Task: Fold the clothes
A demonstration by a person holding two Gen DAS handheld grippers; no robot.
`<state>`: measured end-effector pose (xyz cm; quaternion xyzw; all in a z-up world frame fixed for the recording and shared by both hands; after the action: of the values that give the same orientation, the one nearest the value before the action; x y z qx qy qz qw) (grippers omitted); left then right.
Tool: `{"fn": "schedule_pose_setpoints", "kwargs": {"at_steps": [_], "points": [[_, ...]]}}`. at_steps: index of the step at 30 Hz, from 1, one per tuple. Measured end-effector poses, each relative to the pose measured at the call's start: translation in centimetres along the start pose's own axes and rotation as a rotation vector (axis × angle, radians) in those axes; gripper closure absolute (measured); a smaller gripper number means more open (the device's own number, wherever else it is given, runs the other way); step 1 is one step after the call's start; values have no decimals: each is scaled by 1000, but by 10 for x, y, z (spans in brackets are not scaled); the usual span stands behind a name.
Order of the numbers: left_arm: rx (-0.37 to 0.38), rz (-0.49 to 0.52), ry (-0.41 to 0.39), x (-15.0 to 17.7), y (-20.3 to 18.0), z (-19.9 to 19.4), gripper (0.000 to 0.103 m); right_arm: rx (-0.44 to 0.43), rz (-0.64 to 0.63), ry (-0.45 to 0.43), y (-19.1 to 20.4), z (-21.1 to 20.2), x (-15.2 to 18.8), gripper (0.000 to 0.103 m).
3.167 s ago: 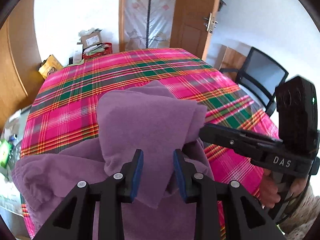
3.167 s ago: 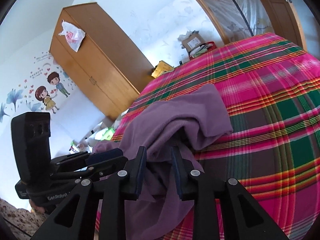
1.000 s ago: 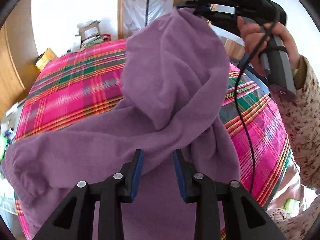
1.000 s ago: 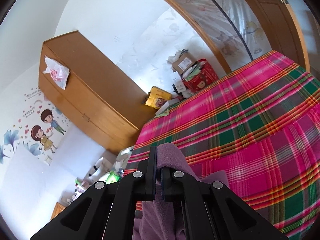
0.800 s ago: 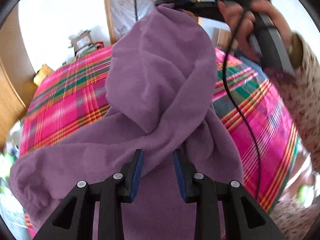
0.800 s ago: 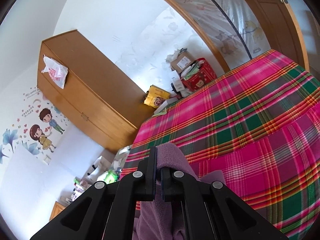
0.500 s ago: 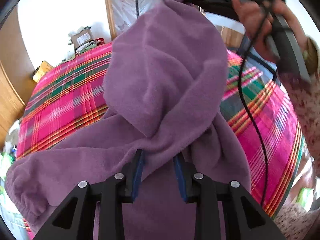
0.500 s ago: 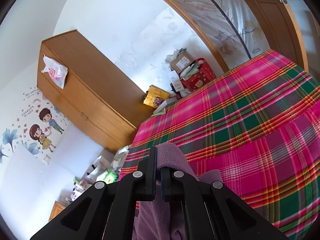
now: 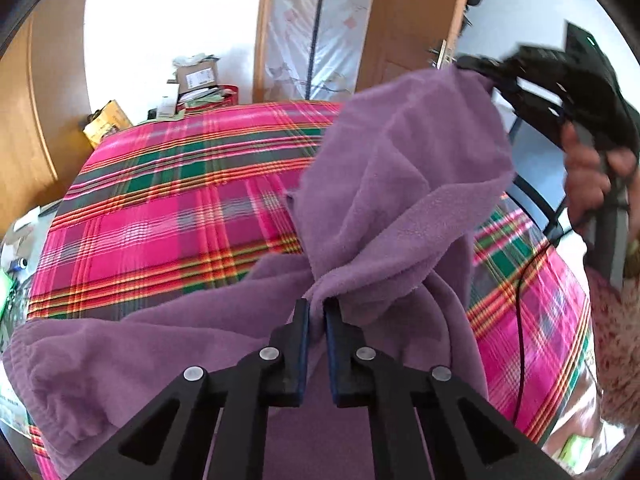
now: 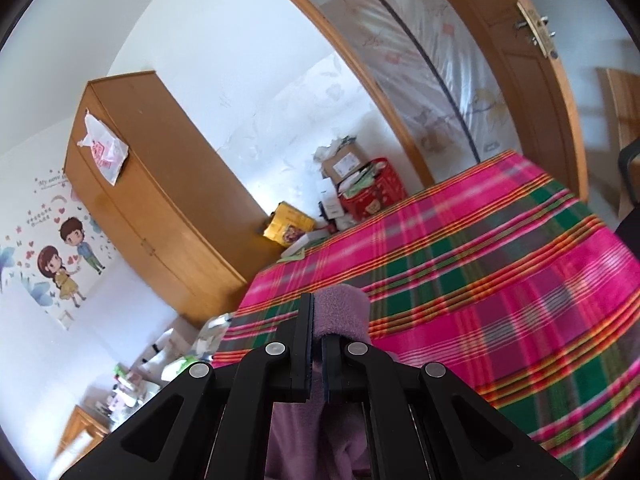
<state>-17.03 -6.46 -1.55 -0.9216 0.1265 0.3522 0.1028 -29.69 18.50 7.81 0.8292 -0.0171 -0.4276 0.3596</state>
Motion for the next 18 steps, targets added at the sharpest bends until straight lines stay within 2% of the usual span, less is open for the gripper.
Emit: {"fn": "schedule_pose_setpoints", "kwargs": {"at_steps": [4, 8, 13, 18], "points": [[-42, -47, -18, -12, 14, -3, 95, 61, -30, -1, -8, 2, -2, 100], [-70, -125, -51, -31, 38, -3, 96, 178, -133, 11, -13, 19, -1, 100], [-122, -215, -63, -48, 74, 4, 96, 211, -180, 37, -18, 39, 5, 100], [-136, -293, -40, -60, 103, 21, 97, 237, -202, 58, -26, 55, 6, 100]]}}
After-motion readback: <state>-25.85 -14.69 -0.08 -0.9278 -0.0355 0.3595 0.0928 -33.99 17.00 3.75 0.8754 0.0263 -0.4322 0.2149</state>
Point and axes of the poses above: each gripper's, at about its wrist camera, not at the fingertips, and z roughly the way its jaws point, y to its left, x to its underside, the point moved 8 cm from there along z, roughly the way its jaws point, and after that the axes turned 4 degrees about z, right-handed, at the moved point
